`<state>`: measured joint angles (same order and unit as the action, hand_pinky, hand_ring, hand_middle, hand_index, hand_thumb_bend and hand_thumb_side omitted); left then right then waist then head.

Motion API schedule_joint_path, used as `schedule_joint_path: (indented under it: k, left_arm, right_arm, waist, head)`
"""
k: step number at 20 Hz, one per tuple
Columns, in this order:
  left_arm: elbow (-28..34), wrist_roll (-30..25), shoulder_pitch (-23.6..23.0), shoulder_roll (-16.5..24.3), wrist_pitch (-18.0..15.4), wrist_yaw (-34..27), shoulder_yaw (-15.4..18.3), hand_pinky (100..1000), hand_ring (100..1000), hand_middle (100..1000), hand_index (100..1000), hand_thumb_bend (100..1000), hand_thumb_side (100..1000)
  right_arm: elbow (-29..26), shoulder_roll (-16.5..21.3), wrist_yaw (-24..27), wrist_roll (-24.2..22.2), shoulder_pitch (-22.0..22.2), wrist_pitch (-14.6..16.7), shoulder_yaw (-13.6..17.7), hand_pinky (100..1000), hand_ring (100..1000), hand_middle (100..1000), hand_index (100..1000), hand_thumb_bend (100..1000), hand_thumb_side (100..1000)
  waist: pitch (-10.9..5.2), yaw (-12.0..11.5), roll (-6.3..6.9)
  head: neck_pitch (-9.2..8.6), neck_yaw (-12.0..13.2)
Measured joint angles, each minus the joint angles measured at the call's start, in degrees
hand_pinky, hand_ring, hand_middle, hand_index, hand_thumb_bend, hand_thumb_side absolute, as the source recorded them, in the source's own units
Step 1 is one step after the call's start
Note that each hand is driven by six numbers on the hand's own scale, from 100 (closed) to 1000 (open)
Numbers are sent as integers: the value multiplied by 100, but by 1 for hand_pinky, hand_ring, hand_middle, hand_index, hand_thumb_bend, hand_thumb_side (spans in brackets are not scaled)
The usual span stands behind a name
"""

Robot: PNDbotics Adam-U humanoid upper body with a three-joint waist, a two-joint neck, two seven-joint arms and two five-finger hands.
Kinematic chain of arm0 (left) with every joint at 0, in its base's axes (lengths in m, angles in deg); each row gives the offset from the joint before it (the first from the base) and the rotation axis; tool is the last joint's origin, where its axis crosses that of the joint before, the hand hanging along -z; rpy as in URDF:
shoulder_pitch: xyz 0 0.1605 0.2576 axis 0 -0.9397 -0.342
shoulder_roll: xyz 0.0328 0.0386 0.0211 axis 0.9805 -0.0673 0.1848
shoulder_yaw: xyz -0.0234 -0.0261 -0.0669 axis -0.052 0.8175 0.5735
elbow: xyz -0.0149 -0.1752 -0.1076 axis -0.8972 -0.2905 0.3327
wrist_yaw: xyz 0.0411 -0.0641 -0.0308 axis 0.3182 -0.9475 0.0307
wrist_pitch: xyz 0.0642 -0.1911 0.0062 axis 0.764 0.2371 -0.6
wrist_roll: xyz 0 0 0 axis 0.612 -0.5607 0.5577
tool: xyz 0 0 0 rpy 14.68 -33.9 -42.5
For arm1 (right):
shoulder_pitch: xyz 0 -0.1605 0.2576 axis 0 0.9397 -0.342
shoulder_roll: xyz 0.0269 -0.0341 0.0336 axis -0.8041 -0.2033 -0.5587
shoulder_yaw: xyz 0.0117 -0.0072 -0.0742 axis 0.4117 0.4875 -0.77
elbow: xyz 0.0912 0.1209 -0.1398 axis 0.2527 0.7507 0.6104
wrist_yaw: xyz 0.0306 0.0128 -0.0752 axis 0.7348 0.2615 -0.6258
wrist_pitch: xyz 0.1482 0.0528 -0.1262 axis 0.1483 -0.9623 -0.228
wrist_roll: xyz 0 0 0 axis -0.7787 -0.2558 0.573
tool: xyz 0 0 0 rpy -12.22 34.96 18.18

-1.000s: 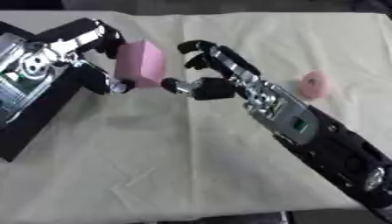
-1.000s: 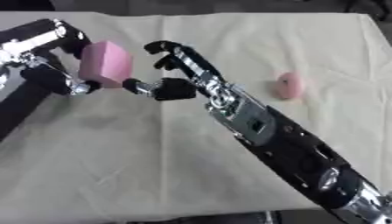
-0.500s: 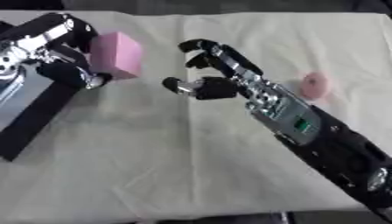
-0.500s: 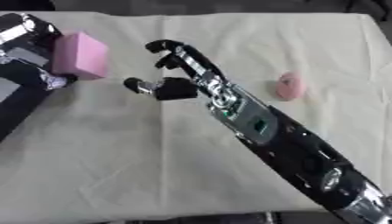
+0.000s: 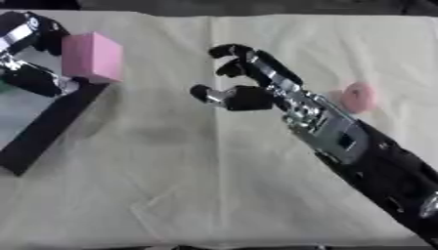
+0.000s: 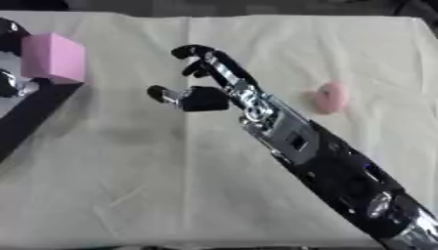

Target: Pick up the objects with one hand, pass them to the other hand, and then place them into the box on the other side of the table.

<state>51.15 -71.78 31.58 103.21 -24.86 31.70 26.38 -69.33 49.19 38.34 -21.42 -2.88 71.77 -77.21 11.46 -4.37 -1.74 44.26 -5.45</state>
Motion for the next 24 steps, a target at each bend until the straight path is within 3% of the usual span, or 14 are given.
schedule_joint_path:
  k: [12, 24]
  left_arm:
    - [8, 580, -479, 415, 107, -162, 541, 762, 630, 526, 387, 257, 100]
    - [-608, 843, -658, 488, 77, -22, 798, 763, 640, 532, 390, 277, 100]
  right_arm:
    - [-46, 14, 45, 41, 4, -14, 18, 825, 758, 841, 845, 570, 417]
    - [-96, 52, 53, 61, 9, -33, 19, 825, 759, 842, 845, 569, 418]
  waist:
    - [1, 5, 0]
    - [1, 6, -2]
  head:
    - [0, 252]
    - [0, 472]
